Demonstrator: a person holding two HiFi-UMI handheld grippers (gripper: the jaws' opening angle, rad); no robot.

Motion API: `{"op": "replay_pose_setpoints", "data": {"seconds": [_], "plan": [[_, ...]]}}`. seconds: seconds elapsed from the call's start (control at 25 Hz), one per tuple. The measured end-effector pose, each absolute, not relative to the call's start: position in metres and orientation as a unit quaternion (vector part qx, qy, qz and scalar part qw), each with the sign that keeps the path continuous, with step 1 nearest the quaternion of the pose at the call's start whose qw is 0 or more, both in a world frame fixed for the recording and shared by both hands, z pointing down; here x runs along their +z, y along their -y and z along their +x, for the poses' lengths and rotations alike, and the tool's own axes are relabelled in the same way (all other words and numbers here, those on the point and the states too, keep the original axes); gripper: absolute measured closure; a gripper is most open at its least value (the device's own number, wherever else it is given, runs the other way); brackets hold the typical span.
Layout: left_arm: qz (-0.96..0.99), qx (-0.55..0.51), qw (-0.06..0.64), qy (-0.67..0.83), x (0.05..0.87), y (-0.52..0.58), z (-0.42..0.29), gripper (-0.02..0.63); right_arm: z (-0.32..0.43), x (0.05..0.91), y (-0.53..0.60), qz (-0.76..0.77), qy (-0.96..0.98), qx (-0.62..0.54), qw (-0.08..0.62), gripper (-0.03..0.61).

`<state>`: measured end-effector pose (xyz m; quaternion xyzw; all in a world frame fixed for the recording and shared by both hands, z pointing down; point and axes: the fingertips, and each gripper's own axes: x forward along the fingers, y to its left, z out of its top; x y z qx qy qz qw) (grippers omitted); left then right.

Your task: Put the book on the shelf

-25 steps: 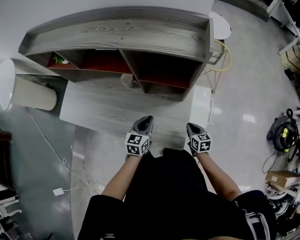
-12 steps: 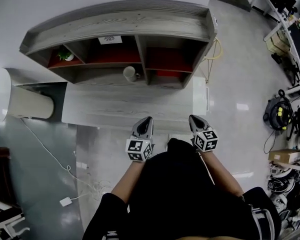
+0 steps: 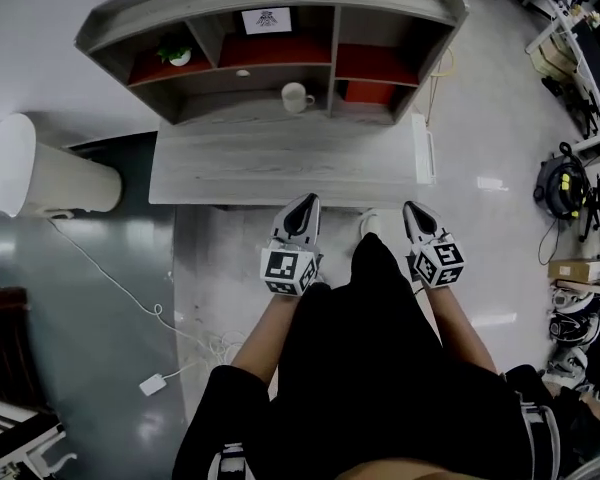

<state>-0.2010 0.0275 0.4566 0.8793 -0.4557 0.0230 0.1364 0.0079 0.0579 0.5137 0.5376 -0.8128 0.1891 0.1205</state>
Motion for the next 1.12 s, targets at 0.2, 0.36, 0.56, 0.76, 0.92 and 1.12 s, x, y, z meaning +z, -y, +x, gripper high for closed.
{"op": "replay_pose_setpoints", "data": {"seconds": [0.2, 0.36, 0.56, 0.76, 0.92, 1.12], "plan": [[0.882, 0.023, 0.141, 0.45, 0.458, -0.073, -0.227, 0.598, 0.009, 0.508, -0.118, 0.572, 0.782, 0.209, 0.134, 0.578], [0.877, 0.027, 0.144, 0.457, 0.454, -0.094, -0.237, 0.598, 0.008, 0.493, -0.13, 0.583, 0.777, 0.196, 0.133, 0.578], [0.853, -0.004, 0.172, 0.492, 0.449, -0.102, -0.249, 0.598, 0.018, 0.469, -0.123, 0.589, 0.782, 0.176, 0.109, 0.578], [0.843, 0.004, 0.131, 0.522, 0.431, -0.112, -0.228, 0.598, 0.067, 0.447, -0.127, 0.586, 0.791, 0.132, 0.12, 0.578], [0.83, -0.02, 0.153, 0.536, 0.418, -0.132, -0.177, 0.598, 0.122, 0.425, -0.149, 0.579, 0.8, 0.13, 0.088, 0.578], [0.822, -0.039, 0.152, 0.547, 0.408, -0.171, -0.112, 0.598, 0.166, 0.413, -0.189, 0.566, 0.811, 0.135, 0.055, 0.578]]}}
